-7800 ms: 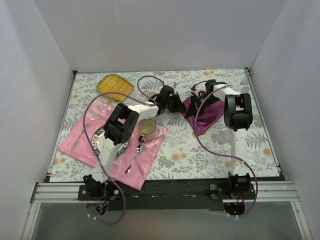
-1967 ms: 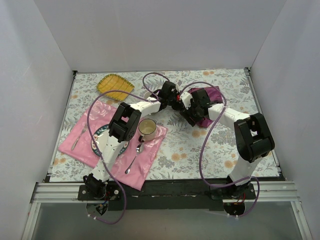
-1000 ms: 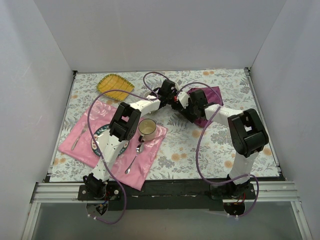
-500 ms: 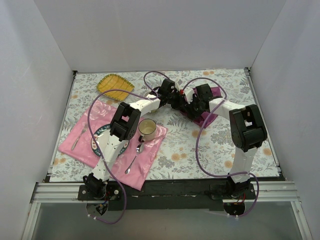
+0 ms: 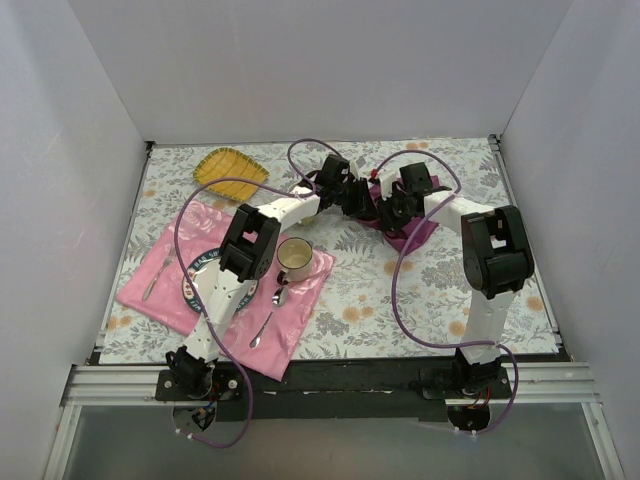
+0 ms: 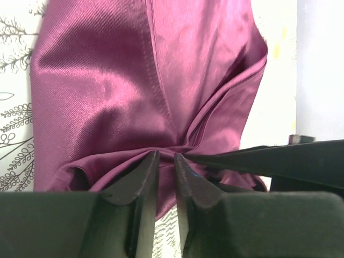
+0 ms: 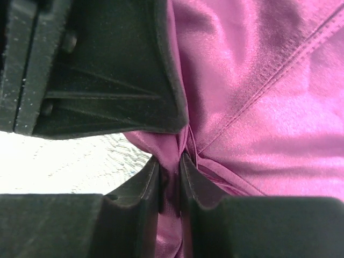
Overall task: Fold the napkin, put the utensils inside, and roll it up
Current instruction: Roll the napkin with the utensil
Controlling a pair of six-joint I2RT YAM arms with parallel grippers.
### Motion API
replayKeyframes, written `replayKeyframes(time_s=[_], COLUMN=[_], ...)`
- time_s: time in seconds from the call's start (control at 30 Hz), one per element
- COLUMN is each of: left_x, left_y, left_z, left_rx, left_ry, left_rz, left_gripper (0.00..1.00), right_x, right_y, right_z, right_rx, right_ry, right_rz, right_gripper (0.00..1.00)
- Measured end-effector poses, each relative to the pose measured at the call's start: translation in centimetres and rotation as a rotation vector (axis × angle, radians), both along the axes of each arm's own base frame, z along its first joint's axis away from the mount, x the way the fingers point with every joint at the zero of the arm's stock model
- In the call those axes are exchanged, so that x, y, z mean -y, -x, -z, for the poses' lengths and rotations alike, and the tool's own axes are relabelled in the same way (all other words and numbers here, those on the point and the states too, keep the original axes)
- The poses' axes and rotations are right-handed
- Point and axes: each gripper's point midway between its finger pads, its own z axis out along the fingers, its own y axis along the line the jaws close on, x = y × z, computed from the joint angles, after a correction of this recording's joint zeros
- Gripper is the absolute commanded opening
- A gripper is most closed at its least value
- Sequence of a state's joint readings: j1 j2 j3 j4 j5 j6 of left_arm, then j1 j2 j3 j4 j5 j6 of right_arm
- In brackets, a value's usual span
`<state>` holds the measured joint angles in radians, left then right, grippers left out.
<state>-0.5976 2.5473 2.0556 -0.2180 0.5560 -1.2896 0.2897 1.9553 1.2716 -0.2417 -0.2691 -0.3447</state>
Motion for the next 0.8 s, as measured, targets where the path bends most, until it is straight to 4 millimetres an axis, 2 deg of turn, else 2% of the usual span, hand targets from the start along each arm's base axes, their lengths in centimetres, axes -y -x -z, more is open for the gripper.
replayKeyframes(time_s=[0.27, 0.3, 0.4, 0.5, 0.57, 0.67, 0.73, 0.8], left_x=[0.2, 0.2, -0.1, -1.5, -2.5, -3.7, -4.3, -4.2], left_y=[-0.7, -0.8, -1.0, -0.7, -0.2, 0.9, 2.1, 3.5], left_z=[-2.6, -3.3, -5.8, -8.8, -10.6, -12.6, -13.2, -12.9], left_rx=[0.036, 0.044, 0.075, 0.087, 0.099, 0.100, 0.092, 0.075], left_ry=[0.016, 0.020, 0.030, 0.029, 0.025, 0.013, -0.003, -0.022], left_rz=[-0.016, -0.021, -0.046, -0.116, -0.160, -0.220, -0.254, -0.271], left_gripper=[0.48, 0.53, 0.54, 0.63, 0.65, 0.72, 0.71, 0.57], right_x=[-1.0, -1.0, -1.7, -2.4, -2.7, -2.9, -2.8, -2.6], right_y=[1.0, 1.2, 1.9, 2.7, 3.2, 3.8, 4.2, 4.6], right_z=[-0.1, -0.1, 0.0, 0.0, 0.0, 0.0, 0.0, 0.1], right_rx=[-0.083, -0.094, -0.128, -0.166, -0.194, -0.249, -0.289, -0.325], right_ry=[-0.159, -0.177, -0.254, -0.342, -0.389, -0.478, -0.533, -0.580], right_rz=[0.033, 0.037, 0.041, 0.039, 0.039, 0.051, 0.065, 0.079], right_gripper=[0.13, 0.11, 0.09, 0.05, 0.03, 0.01, 0.01, 0.01])
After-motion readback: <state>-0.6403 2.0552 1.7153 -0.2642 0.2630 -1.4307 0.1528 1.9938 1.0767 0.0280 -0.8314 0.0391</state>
